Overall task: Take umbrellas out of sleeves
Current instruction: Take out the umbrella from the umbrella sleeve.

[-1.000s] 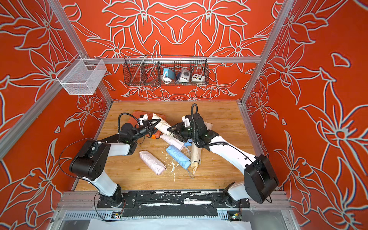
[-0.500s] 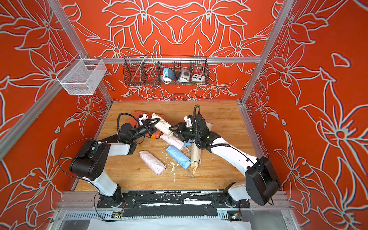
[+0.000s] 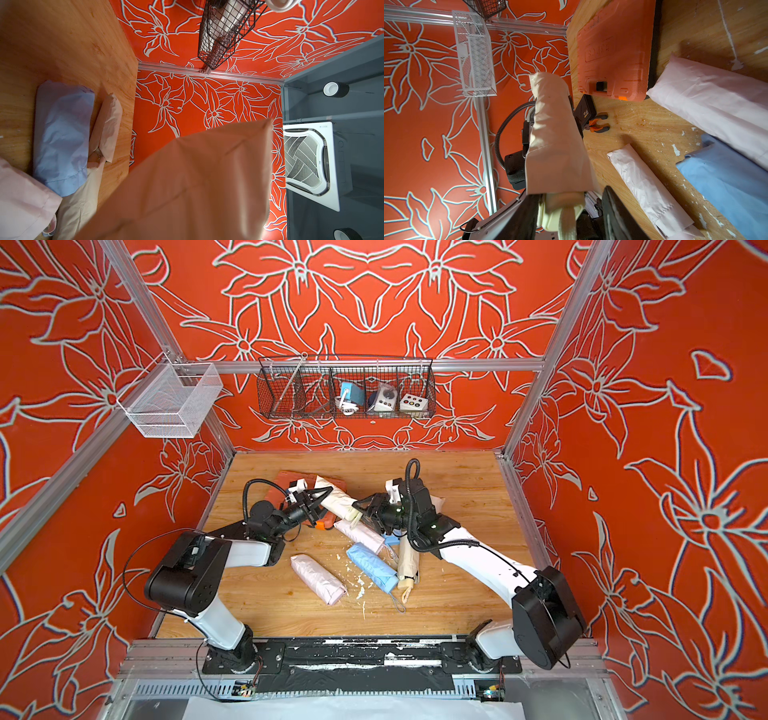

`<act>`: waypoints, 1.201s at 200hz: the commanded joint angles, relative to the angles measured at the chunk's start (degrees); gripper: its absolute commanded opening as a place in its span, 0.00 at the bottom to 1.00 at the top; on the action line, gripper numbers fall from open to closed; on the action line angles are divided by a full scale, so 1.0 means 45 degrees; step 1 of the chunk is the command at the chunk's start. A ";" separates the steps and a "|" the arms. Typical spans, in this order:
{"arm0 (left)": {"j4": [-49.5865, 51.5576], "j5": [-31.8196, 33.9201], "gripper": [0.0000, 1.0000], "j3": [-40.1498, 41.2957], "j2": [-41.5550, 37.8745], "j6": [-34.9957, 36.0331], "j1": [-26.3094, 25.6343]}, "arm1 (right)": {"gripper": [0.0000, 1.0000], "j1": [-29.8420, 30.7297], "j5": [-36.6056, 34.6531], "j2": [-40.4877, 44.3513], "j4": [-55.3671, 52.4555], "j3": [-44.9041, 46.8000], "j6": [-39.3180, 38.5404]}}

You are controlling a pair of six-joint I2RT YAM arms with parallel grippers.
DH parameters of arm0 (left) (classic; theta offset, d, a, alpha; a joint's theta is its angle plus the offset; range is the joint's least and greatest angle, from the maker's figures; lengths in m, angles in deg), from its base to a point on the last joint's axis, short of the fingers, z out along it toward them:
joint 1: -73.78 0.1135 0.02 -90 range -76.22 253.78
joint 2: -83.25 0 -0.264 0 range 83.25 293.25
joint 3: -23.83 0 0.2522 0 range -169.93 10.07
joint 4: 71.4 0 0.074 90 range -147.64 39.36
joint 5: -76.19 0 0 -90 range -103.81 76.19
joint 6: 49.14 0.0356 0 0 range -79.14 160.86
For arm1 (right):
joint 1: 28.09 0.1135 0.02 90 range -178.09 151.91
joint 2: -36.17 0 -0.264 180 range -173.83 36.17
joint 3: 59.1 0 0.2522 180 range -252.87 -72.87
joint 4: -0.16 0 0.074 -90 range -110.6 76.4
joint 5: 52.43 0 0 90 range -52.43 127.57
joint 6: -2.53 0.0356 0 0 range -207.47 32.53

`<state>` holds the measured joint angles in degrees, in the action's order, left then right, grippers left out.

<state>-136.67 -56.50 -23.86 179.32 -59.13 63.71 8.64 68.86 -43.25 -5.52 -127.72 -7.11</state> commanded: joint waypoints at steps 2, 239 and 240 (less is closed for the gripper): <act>-0.1651 0.0113 0.32 -0.0020 0.0029 -0.0472 0.0070 | 0.51 -0.0067 -0.0443 0.0257 0.0120 0.0275 0.0251; -0.0989 -0.0072 0.32 0.0031 0.0015 0.0513 0.0084 | 0.52 0.0382 -0.0406 0.0062 0.0734 0.0079 0.0953; -0.0982 -0.0077 0.32 0.0026 0.0017 0.0506 0.0076 | 0.52 0.0387 -0.0408 0.0056 0.0759 0.0079 0.0962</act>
<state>-136.97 -56.13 -22.79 180.02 -57.51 63.71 9.82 67.05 -41.98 -5.37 -125.79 -5.60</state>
